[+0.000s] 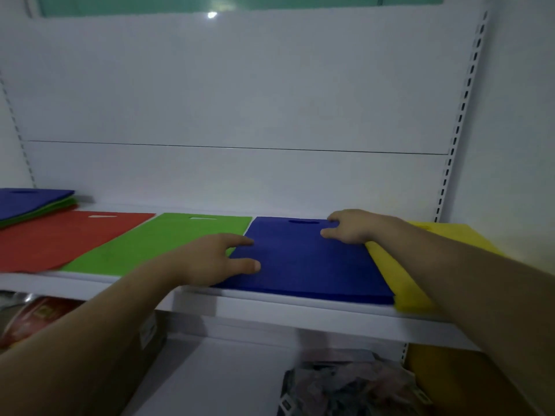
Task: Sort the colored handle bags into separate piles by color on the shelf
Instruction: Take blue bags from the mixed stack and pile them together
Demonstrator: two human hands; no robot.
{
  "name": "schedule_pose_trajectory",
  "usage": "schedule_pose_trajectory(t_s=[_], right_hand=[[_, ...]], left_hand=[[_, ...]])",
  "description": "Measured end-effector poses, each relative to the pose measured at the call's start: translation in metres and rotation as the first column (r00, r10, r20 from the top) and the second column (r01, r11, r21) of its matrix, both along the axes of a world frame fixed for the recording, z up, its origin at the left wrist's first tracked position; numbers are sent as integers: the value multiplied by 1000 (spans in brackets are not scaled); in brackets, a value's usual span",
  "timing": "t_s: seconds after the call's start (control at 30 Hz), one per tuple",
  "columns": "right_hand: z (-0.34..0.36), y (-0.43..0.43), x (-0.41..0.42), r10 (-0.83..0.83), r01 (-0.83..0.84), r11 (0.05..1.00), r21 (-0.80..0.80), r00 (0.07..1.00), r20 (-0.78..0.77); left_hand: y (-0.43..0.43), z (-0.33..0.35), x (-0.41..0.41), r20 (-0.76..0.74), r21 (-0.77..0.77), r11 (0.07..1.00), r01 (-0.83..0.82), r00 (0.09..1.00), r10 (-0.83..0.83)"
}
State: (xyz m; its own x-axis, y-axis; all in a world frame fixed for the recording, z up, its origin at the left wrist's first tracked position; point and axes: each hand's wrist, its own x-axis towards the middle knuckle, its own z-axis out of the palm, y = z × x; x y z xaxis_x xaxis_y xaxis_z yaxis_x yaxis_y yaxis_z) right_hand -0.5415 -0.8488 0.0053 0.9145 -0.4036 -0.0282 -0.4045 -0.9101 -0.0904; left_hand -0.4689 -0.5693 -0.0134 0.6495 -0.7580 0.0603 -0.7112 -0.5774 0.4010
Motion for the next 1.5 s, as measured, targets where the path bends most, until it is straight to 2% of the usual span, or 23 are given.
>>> schedule_pose_trajectory(t_s=[0.3,0.57,0.77,1.0,1.27,1.5], right_hand=[[6,59,41,170,-171,985,15,982,78],[15,173,94,256,-260,965,13,957,138],[19,287,150,321,-330,944,15,927,193],[14,396,211,345,-364,930,50,913,219],[18,461,284,392,-409,912,38,894,217],[21,482,387,382,-396,918,24,898,218]], left_hand=[[33,-1,-7,31,-123,977,-174,983,179],[145,6,12,138,-137,953,-270,948,288],[270,16,53,128,-152,894,-422,888,441],[381,12,99,135,-168,850,-499,843,521],[434,5,164,124,-201,831,-519,828,547],[460,3,246,102,-190,810,-555,810,578]])
